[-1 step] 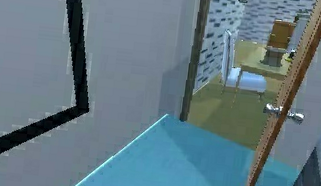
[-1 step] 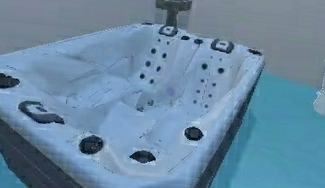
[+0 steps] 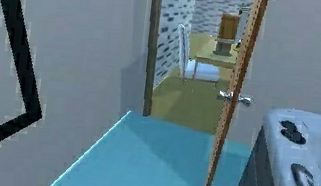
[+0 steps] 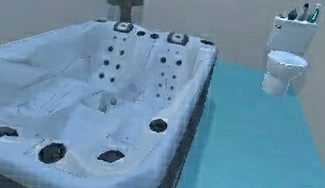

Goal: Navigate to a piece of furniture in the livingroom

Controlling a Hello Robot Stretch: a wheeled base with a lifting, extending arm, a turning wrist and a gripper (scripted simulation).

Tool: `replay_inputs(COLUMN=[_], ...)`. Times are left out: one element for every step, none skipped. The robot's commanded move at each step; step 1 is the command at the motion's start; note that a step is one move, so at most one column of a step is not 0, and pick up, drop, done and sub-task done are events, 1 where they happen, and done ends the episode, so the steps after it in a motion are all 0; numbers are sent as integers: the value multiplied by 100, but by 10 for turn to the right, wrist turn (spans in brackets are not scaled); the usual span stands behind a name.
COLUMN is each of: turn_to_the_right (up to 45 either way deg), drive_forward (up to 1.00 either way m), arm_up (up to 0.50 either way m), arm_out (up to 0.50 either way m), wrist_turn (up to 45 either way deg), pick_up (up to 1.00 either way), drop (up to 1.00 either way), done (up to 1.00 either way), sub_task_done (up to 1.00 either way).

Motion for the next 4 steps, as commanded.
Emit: replay_inputs(turn_to_the_right=[0, 0, 150, 0], drive_forward=[100, 15, 0, 40], arm_up=[0, 0, 0, 0], arm_out=[0, 0, 0, 0], wrist_turn=[0, 0, 0, 0], pick_up=[0, 0, 0, 0], drop=[0, 0, 0, 0], done=[0, 0, 0, 0], sub_task_done=[0, 0, 0, 0])
